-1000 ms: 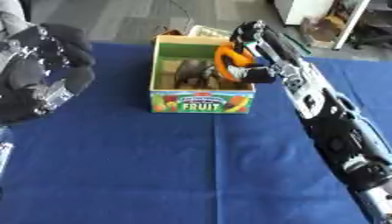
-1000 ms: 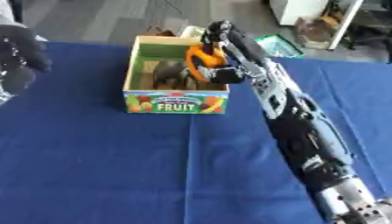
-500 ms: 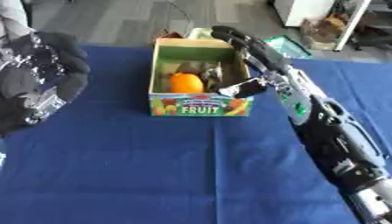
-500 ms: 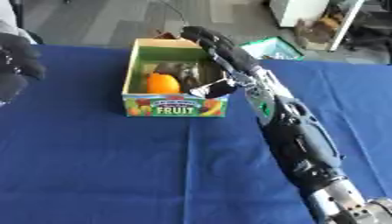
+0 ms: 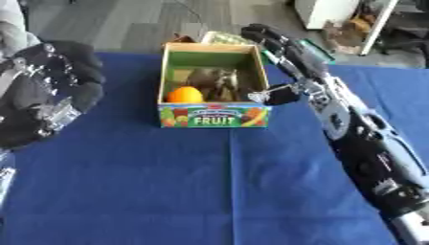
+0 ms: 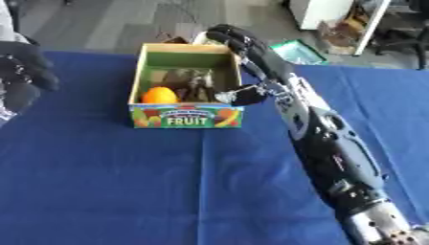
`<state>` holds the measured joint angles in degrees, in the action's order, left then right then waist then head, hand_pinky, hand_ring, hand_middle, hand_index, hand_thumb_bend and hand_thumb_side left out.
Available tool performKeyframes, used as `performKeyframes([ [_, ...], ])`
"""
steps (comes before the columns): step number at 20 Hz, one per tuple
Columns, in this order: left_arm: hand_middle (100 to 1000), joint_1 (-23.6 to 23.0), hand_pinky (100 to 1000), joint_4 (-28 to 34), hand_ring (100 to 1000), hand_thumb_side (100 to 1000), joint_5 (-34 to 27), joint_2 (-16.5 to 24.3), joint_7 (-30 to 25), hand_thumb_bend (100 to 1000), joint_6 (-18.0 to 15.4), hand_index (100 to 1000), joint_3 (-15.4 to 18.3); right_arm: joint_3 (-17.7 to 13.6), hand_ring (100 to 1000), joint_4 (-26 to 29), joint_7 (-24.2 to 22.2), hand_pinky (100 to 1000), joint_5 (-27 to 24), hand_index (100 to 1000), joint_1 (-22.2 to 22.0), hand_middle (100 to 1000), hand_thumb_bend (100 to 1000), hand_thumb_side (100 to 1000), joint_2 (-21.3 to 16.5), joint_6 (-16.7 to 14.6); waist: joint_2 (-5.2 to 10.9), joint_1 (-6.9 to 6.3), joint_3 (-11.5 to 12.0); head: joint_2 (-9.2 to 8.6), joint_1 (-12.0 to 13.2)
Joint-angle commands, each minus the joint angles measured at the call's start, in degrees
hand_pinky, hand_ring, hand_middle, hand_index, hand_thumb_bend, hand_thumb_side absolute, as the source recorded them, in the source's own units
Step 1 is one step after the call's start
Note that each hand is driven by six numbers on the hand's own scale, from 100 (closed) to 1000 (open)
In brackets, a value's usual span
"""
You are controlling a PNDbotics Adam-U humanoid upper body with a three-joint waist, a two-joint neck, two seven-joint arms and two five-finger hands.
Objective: Pick up objects on the table and place them in the box.
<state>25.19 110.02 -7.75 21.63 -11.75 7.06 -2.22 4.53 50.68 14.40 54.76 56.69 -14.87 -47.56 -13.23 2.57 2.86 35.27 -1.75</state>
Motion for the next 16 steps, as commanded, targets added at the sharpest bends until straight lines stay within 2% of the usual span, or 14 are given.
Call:
performKeyframes([
  [1, 616, -0.69, 642, 0.08, 621, 375, 0.44, 1.29, 1.3, 570, -0.41, 747, 1.44, 1.02, 949, 4.07, 1.22, 969, -3.16, 931, -1.77, 883, 506, 154, -2.75, -2.76, 1.33, -0.2, -0.91, 0.62, 1.65],
  [3, 621, -1.72, 642, -0.18, 626, 375, 0.57, 1.44, 1.9, 570, -0.74, 747, 1.92, 1.35, 937, 6.22, 2.59, 960, -4.81, 917, -4.36, 864, 490, 132, -3.44, -3.98, 1.31, -0.15, -2.0, 0.92, 2.37],
  [4, 624, -2.24, 641, -0.33, 628, 365, 0.56, 1.47, 2.2, 555, -0.95, 746, 2.14, 1.42, 921, 7.42, 3.35, 946, -5.64, 904, -5.69, 846, 516, 150, -3.56, -4.19, 1.29, -0.11, -2.52, 1.04, 2.66],
  [5, 624, -2.7, 639, -0.5, 630, 371, 0.49, 1.49, 2.57, 566, -1.2, 745, 2.37, 1.37, 910, 8.51, 4.17, 938, -6.49, 893, -7.07, 831, 438, 116, -3.37, -4.22, 1.2, -0.07, -2.97, 1.03, 2.9],
  [6, 625, -3.12, 638, -0.67, 633, 334, 0.34, 1.48, 3.06, 519, -1.51, 744, 2.6, 1.27, 900, 9.56, 5.07, 929, -7.4, 883, -8.54, 819, 647, 177, -3.08, -3.97, 1.07, -0.07, -3.32, 0.88, 3.2],
  [7, 628, -3.53, 638, -0.8, 635, 362, 0.22, 1.5, 3.56, 546, -1.82, 744, 2.84, 1.09, 889, 10.53, 5.94, 919, -8.28, 873, -9.97, 803, 401, 108, -2.72, -3.5, 0.86, -0.11, -3.8, 0.77, 3.67],
  [11, 634, -5.13, 643, -1.1, 647, 351, -0.07, 1.5, 4.92, 531, -3.1, 745, 3.53, 0.07, 872, 14.83, 8.03, 904, -11.91, 856, -15.87, 775, 366, 100, -1.67, -0.31, 0.57, -0.25, -5.16, 1.86, 4.93],
  [16, 634, -6.57, 643, -1.47, 652, 342, -0.41, 1.04, 5.76, 507, -3.9, 742, 3.82, -0.28, 854, 21.9, 6.99, 882, -16.35, 838, -23.09, 746, 309, 100, -1.45, 3.44, 0.85, -0.06, -5.94, 3.17, 5.03],
])
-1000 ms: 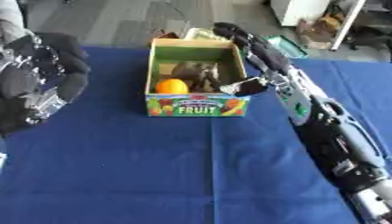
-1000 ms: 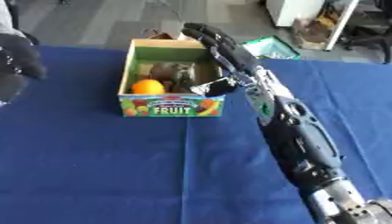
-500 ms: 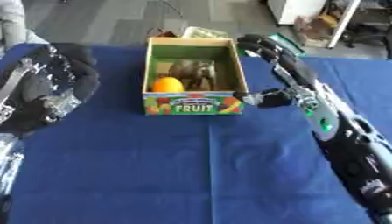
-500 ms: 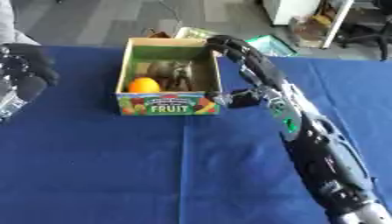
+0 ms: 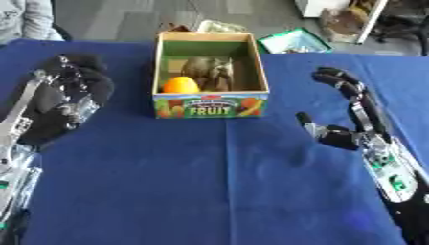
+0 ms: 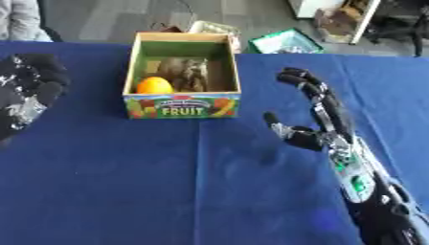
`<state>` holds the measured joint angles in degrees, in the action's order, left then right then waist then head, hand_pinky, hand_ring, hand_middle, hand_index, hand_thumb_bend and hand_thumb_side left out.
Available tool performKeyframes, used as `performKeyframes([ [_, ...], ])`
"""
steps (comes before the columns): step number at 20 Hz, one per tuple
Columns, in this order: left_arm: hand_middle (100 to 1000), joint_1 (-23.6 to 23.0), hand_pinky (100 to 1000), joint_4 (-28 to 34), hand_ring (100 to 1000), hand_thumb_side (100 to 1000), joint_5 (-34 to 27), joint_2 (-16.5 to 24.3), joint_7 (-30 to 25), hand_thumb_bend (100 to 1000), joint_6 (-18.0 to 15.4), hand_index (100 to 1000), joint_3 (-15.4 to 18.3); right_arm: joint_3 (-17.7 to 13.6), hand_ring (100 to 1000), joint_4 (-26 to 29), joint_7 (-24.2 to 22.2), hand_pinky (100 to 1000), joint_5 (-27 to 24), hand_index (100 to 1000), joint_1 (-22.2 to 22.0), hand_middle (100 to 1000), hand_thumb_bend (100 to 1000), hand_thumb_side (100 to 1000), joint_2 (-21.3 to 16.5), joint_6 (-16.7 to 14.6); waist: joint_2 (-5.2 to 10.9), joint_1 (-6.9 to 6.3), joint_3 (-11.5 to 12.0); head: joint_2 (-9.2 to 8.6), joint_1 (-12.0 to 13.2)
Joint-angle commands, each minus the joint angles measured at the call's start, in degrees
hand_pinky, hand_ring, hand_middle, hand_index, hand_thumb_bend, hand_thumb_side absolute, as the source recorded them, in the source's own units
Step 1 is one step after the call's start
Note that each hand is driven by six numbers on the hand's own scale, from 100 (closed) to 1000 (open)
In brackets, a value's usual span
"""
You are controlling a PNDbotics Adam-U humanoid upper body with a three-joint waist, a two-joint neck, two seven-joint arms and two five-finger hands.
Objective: Pick up objects on the table and place them in the box.
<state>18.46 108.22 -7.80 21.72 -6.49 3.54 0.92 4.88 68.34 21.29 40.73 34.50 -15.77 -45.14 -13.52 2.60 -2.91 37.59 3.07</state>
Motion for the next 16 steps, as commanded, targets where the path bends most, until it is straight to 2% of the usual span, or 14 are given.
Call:
performKeyframes([
  [1, 635, -0.03, 645, 0.28, 654, 335, -0.41, 0.83, 0.56, 494, -0.48, 740, 0.67, -0.59, 849, 5.68, -0.41, 878, -3.21, 827, -2.34, 736, 288, 100, -0.52, 1.48, 1.22, -0.04, -0.19, 1.06, 0.28],
  [2, 635, -0.32, 645, 0.29, 654, 334, -0.45, 0.65, 0.64, 490, -0.63, 737, 0.73, -0.57, 847, 7.08, -1.07, 876, -4.07, 822, -3.75, 731, 303, 100, -0.33, 2.04, 1.27, -0.01, -0.22, 1.25, 0.58],
  [3, 637, -0.61, 646, 0.29, 655, 333, -0.48, 0.48, 0.67, 479, -0.76, 731, 0.76, -0.58, 842, 8.46, -1.81, 872, -4.92, 816, -5.12, 723, 263, 100, -0.05, 2.65, 1.3, -0.02, -0.32, 1.49, 0.81],
  [10, 634, -2.33, 643, 0.07, 650, 326, -0.33, -0.65, 0.59, 425, -1.07, 728, 0.77, -0.65, 823, 18.84, -8.1, 854, -11.31, 797, -14.69, 694, 205, 100, 1.98, 7.86, 1.71, -0.03, -0.48, 3.27, 1.83],
  [16, 604, -3.21, 611, -0.18, 601, 346, 0.19, -1.28, 0.07, 402, -0.76, 711, 0.91, -0.82, 775, 26.28, -14.18, 828, -17.39, 782, -17.46, 659, 159, 100, 2.91, 13.84, 1.72, -0.13, -0.73, 3.33, 2.6],
])
